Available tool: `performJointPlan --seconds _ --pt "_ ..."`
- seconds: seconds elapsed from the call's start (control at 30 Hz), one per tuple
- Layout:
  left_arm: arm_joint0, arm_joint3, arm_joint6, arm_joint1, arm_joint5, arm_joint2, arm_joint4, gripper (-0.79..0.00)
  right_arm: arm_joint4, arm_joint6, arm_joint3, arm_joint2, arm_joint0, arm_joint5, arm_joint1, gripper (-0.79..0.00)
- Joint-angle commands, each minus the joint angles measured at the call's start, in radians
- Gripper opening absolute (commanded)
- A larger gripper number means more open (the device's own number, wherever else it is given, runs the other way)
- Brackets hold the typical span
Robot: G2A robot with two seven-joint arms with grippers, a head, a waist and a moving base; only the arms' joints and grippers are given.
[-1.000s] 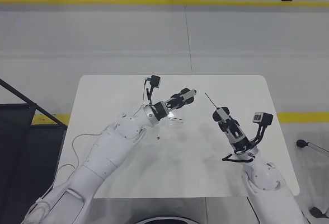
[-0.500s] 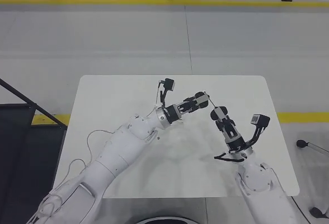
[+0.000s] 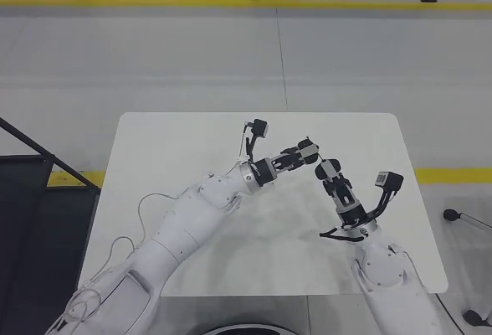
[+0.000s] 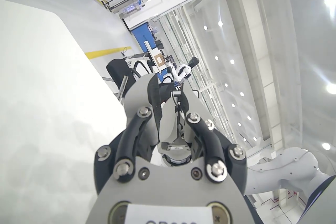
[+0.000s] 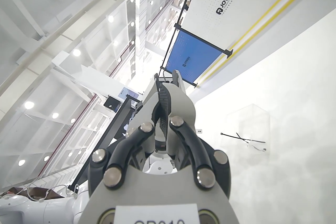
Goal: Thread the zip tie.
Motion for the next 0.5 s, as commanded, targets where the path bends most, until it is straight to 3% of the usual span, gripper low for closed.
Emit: performJointPlan --seconds 0.0,0.33,0.47 --pt "-0.002 0.006 -0.004 -0.004 -0.002 -0.001 0.001 -0.554 -0.001 0.003 0.001 0.001 0.000 0.001 -0.001 -0.785" --pt "-0.003 0.025 -0.017 -0.020 -0.005 -0.015 0.004 -0.674 -0.014 0.004 0.002 0.009 -0.005 0.000 -0.006 -0.785" --pt "-0.002 0.029 -0.023 -0.024 -0.007 -0.021 0.010 -0.785 -0.020 0.003 0.001 0.012 -0.007 0.000 -0.008 -0.785"
